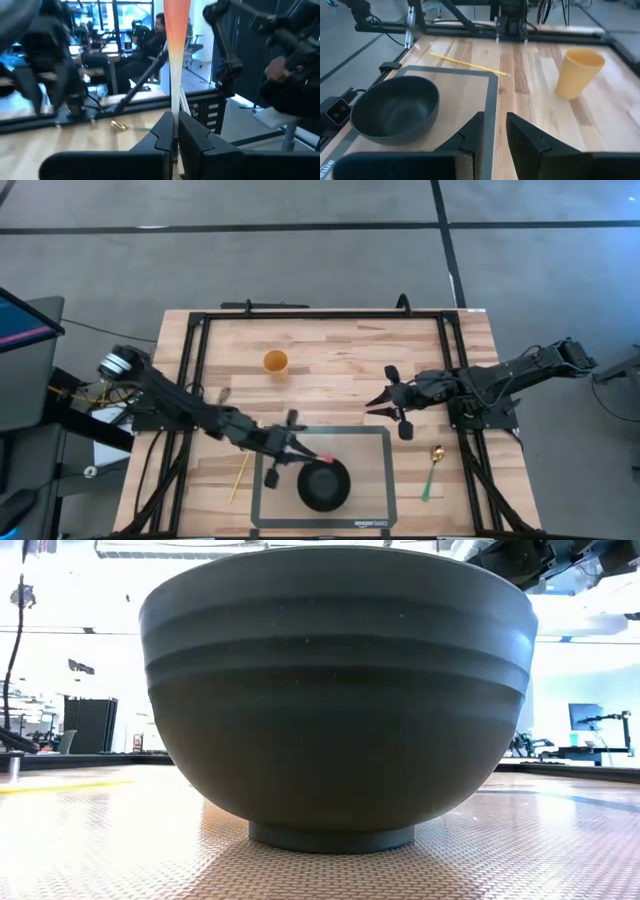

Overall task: Pick & Place Utensil
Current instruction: Put the white orange fork into the black bowl on the transparent mat

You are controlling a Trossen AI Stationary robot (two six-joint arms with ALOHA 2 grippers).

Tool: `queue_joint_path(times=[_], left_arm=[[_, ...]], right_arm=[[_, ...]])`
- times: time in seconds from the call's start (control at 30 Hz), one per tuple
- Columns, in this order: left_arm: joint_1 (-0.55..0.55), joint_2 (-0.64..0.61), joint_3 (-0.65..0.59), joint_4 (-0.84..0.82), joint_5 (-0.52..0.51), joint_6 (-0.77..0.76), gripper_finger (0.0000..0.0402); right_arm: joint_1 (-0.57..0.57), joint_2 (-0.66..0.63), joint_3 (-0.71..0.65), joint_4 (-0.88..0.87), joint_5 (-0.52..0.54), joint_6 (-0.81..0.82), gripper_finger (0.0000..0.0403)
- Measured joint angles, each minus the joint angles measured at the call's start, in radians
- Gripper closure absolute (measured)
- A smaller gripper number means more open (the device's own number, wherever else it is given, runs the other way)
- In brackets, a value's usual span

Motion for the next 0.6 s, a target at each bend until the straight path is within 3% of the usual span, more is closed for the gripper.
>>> queue_joint_path(times=[0.17,0.3,0.6], left_arm=[[-0.015,0.219,0.106,0.09,-0.001,-0.013,0.0391],[-0.037,0.346,0.19,0.088,0.0,-0.013,0.0387],[-0.066,0.456,0.206,0.075,-0.014,-0.149,0.0388]], right_arm=[[0.0,0.0,0.0,-0.055,0.0,0.055,0.0347],[0.008,0.0,0.0,-0.095,0.0,0.088,0.0383],[0.121,0.013,0.0,-0.174,0.0,0.261,0.0401]])
